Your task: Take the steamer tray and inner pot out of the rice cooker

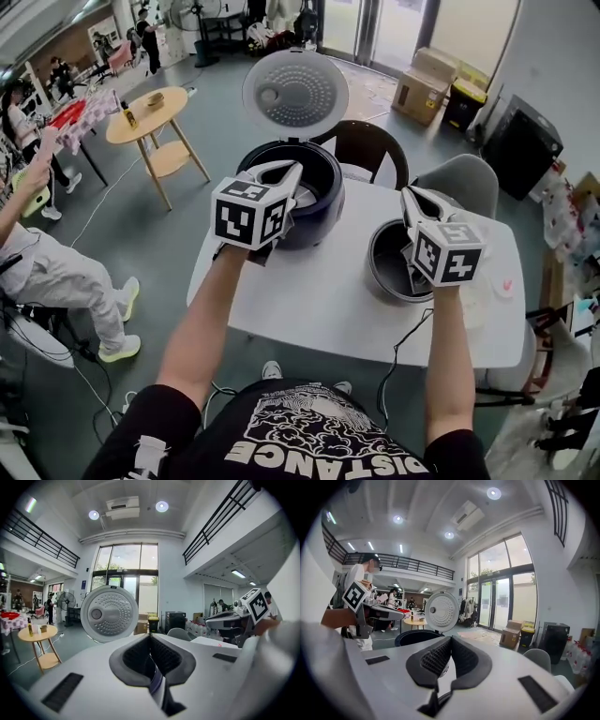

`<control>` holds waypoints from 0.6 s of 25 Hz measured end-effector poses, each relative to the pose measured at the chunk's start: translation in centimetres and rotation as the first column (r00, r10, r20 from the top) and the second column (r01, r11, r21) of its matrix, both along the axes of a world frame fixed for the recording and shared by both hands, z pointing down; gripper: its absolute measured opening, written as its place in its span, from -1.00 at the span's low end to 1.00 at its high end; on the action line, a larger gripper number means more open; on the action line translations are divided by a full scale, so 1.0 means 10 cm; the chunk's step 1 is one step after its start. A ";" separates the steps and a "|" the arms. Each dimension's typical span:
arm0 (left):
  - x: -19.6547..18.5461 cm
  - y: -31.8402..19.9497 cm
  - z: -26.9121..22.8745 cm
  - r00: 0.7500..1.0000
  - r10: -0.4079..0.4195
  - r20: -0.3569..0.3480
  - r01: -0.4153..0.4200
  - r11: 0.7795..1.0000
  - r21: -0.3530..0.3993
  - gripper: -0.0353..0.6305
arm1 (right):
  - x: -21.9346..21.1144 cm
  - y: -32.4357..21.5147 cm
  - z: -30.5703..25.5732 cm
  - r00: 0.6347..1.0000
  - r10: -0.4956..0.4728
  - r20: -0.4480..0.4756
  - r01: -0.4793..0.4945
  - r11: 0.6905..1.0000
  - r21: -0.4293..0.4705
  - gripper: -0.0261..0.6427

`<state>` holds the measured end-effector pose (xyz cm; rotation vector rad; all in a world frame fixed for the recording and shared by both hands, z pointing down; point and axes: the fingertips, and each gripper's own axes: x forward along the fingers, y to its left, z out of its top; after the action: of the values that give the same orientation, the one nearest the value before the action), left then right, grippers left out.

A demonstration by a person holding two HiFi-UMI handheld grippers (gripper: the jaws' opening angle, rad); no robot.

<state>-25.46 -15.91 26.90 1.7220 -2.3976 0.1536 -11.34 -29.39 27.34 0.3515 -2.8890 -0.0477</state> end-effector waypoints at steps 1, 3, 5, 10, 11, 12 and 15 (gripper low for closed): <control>0.00 0.03 -0.04 1.000 0.000 0.004 0.000 1.000 0.011 -0.85 | 0.01 -0.01 -0.02 1.000 0.008 0.008 -0.008 1.000 0.002 -0.88; -0.04 0.06 -0.06 1.000 -0.008 0.009 0.008 1.000 0.027 -0.85 | 0.04 -0.05 -0.02 1.000 0.024 0.017 -0.024 1.000 0.008 -0.88; -0.09 0.05 -0.01 1.000 -0.021 0.015 0.021 0.999 0.027 -0.85 | 0.07 -0.12 0.02 0.999 0.041 0.016 -0.042 0.999 0.026 -0.88; -0.13 -0.07 0.06 0.999 -0.031 0.009 0.031 0.999 0.024 -0.86 | 0.15 -0.28 0.08 0.997 0.074 0.017 -0.074 0.997 0.031 -0.88; -0.12 -0.09 0.06 0.999 -0.030 0.014 0.030 0.999 0.020 -0.86 | 0.17 -0.30 0.08 0.997 0.078 0.020 -0.078 0.996 0.030 -0.88; -0.11 -0.10 0.08 0.999 -0.029 0.018 0.029 0.999 0.015 -0.85 | 0.19 -0.31 0.08 0.996 0.081 0.024 -0.082 0.996 0.027 -0.88; -0.06 -0.12 0.16 0.999 -0.027 0.022 0.027 1.000 0.004 -0.85 | 0.24 -0.31 0.12 0.996 0.087 0.037 -0.088 0.996 0.014 -0.88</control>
<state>-26.05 -17.08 28.52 1.6974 -2.4368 0.1653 -8.90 -32.50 28.52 0.4862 -2.9065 -0.0497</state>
